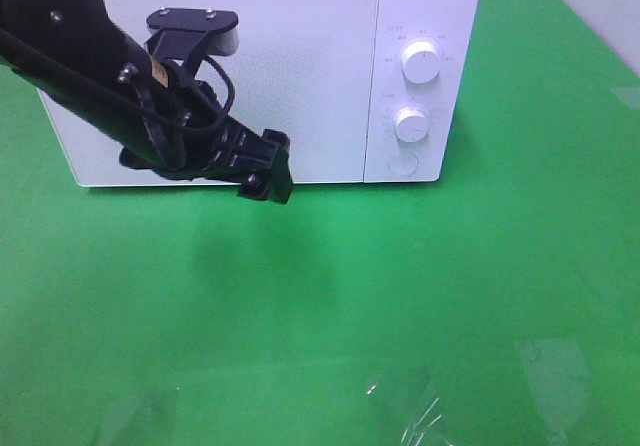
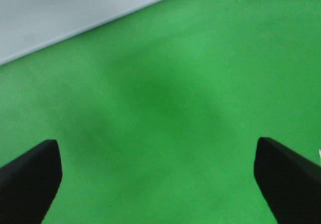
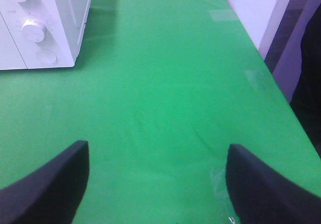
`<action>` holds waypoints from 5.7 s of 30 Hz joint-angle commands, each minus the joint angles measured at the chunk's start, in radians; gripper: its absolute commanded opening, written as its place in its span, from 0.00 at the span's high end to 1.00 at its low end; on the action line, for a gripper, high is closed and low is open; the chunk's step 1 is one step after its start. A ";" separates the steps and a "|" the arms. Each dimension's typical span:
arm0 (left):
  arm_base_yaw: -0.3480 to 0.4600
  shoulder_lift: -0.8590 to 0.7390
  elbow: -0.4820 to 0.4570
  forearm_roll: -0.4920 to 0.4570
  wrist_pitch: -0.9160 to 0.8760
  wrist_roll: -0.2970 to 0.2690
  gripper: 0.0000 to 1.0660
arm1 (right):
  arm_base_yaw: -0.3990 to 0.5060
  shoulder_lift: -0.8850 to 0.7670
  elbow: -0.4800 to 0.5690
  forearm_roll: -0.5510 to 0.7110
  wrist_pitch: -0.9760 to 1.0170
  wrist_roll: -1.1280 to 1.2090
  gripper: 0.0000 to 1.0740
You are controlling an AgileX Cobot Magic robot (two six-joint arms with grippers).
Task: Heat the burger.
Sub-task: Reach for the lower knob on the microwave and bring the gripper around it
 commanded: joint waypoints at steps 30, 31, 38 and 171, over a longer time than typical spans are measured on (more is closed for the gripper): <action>0.479 -0.735 0.122 0.050 0.697 -0.039 0.09 | -0.004 -0.026 0.002 0.004 -0.009 0.001 0.32; 0.479 -0.735 0.122 0.050 0.697 -0.039 0.09 | -0.004 -0.026 0.002 0.004 -0.009 0.001 0.32; 0.479 -0.971 0.318 0.098 0.674 -0.065 0.09 | -0.004 -0.026 0.002 0.004 -0.009 0.001 0.32; 0.677 -1.747 0.582 0.130 0.590 -0.031 0.09 | 0.160 0.911 0.216 0.071 -1.318 -0.020 0.32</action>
